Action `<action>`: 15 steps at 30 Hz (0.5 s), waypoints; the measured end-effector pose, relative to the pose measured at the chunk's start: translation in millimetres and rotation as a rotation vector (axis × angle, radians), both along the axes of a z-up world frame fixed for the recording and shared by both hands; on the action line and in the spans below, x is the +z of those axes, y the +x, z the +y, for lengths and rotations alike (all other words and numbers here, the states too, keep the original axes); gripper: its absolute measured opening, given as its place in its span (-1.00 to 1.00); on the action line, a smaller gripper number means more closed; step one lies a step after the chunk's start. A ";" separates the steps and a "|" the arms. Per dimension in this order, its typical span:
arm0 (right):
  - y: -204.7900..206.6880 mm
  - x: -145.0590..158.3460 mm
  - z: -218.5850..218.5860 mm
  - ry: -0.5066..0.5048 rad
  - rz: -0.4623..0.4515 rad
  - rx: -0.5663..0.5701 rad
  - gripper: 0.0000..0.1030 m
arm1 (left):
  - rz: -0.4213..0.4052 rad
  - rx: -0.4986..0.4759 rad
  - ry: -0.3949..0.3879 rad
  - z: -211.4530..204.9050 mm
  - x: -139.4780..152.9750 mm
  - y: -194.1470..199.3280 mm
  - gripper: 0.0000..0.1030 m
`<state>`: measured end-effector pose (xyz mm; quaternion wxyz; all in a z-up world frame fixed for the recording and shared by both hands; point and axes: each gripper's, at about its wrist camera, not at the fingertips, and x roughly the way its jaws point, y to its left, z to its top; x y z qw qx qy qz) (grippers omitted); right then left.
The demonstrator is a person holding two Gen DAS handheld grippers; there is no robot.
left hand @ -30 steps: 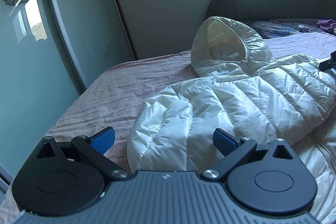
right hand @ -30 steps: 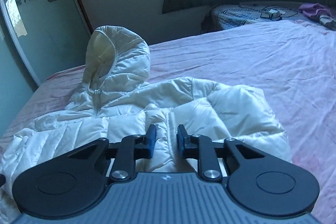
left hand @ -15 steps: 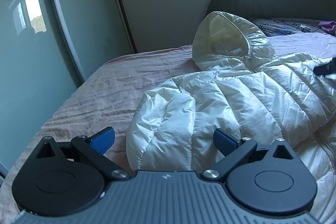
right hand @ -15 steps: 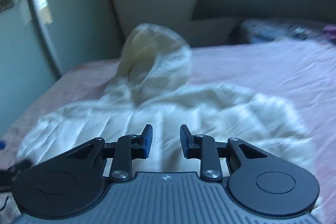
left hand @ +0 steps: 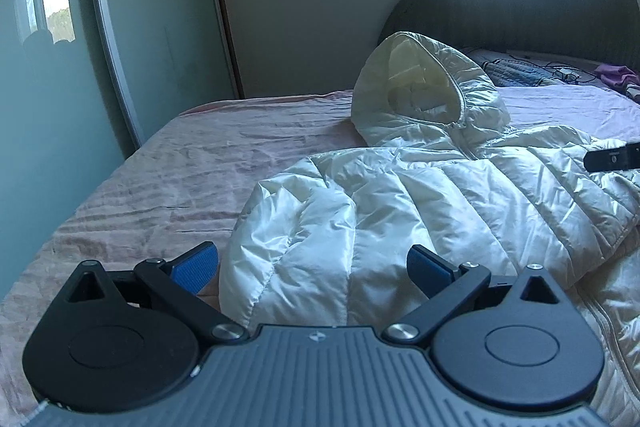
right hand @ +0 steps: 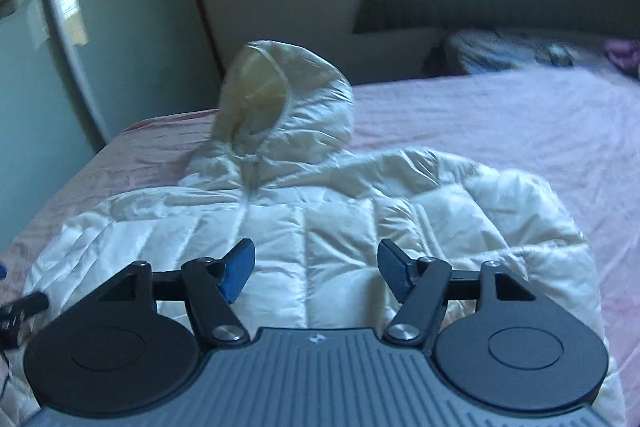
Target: Fold small clothes
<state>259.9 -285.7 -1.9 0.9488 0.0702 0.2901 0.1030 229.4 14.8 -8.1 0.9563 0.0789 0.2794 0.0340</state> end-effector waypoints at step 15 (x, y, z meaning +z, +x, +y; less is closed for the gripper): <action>22.9 3.9 -7.9 0.133 0.034 -0.007 0.32 | -0.008 -0.041 0.023 -4.0 -21.9 9.1 0.99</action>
